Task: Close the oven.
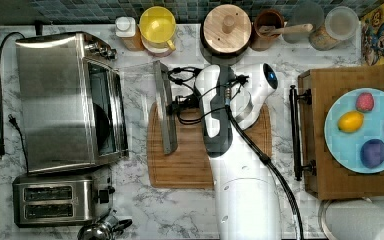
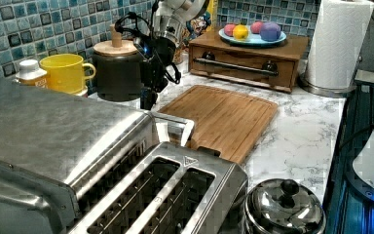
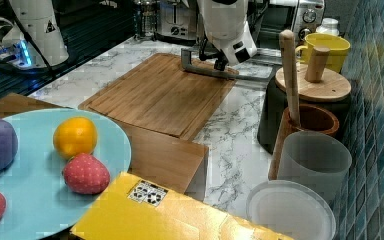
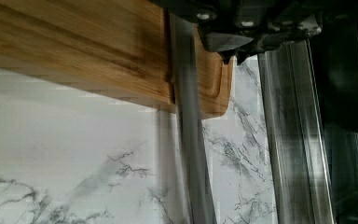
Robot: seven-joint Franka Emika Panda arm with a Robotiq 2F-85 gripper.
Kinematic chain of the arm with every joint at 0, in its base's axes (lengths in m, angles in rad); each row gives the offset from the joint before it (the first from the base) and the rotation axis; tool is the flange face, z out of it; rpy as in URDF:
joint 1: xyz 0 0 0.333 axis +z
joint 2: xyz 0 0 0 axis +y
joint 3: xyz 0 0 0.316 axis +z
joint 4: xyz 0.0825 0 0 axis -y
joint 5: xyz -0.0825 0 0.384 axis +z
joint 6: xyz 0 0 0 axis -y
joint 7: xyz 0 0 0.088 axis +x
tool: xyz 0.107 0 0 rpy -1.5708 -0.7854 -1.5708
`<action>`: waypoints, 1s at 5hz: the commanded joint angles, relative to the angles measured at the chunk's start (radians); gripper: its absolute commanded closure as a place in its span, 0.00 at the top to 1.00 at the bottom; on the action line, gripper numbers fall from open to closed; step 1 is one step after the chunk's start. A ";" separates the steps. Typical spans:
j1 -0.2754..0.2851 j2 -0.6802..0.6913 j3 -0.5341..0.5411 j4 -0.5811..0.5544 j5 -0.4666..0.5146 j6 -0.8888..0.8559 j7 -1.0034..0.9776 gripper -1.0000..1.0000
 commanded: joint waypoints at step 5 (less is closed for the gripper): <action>0.022 -0.060 0.088 0.032 0.045 -0.034 0.089 0.00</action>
